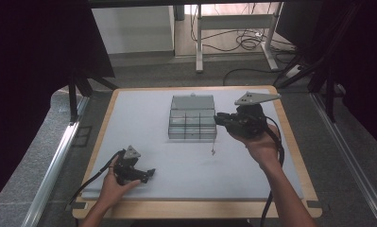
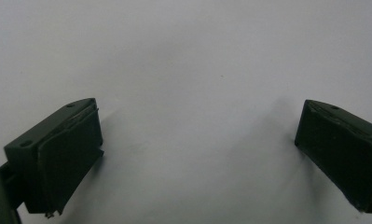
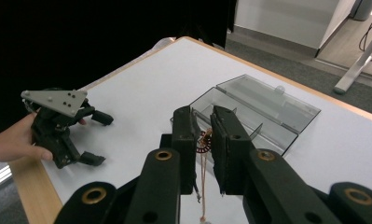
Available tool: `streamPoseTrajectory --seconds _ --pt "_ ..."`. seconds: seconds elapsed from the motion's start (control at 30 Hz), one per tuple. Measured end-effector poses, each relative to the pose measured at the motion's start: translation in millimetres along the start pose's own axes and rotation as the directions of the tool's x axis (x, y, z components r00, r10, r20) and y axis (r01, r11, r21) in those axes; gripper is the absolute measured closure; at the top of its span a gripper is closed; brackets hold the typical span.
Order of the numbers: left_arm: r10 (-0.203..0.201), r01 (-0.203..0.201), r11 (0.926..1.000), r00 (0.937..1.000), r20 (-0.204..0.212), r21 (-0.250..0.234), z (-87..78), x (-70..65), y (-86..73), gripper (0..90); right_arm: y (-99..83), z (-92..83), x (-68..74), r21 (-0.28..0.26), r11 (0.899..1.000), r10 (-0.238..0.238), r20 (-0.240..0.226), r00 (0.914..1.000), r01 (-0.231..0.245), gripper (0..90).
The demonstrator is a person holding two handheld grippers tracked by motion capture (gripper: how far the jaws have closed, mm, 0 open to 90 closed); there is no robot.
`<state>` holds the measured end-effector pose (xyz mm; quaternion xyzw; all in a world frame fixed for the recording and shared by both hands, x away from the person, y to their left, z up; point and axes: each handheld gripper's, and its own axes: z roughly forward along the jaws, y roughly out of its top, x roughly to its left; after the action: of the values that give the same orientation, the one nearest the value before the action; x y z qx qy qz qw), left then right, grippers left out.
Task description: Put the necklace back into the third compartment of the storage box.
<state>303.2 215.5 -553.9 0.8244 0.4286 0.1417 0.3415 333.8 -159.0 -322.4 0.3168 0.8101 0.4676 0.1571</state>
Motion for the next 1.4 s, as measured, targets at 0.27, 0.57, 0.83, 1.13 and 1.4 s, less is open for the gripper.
streamPoseTrajectory --seconds 0.27,0.57,0.83,1.13,1.4 --pt "0.0 0.0 1.0 1.0 0.001 0.0 0.0 0.0 0.0 0.4 13.5 -3.0 -8.0 -0.022 1.0 0.02 0.014 0.9997 -0.019 78.3" --pt "0.0 0.0 1.0 1.0 0.0 0.001 0.0 0.0 0.0 0.4 27.0 -1.9 -11.2 -0.036 0.999 0.023 0.028 0.9994 -0.022 78.4" --pt "0.001 -0.001 1.0 1.0 0.001 0.0 0.0 0.0 0.0 0.4 40.5 3.4 -14.8 -0.046 0.998 0.032 0.037 0.9988 -0.031 78.3" --pt "0.001 -0.001 1.0 1.0 0.0 -0.001 0.1 0.0 0.0 0.4 53.8 13.4 -18.1 -0.05 0.998 0.039 0.056 0.9977 -0.037 78.4" --pt "0.0 0.0 1.0 1.0 0.001 0.0 0.1 0.0 0.0 0.4 58.1 24.2 -26.6 -0.048 0.997 0.066 0.077 0.9948 -0.063 78.4"
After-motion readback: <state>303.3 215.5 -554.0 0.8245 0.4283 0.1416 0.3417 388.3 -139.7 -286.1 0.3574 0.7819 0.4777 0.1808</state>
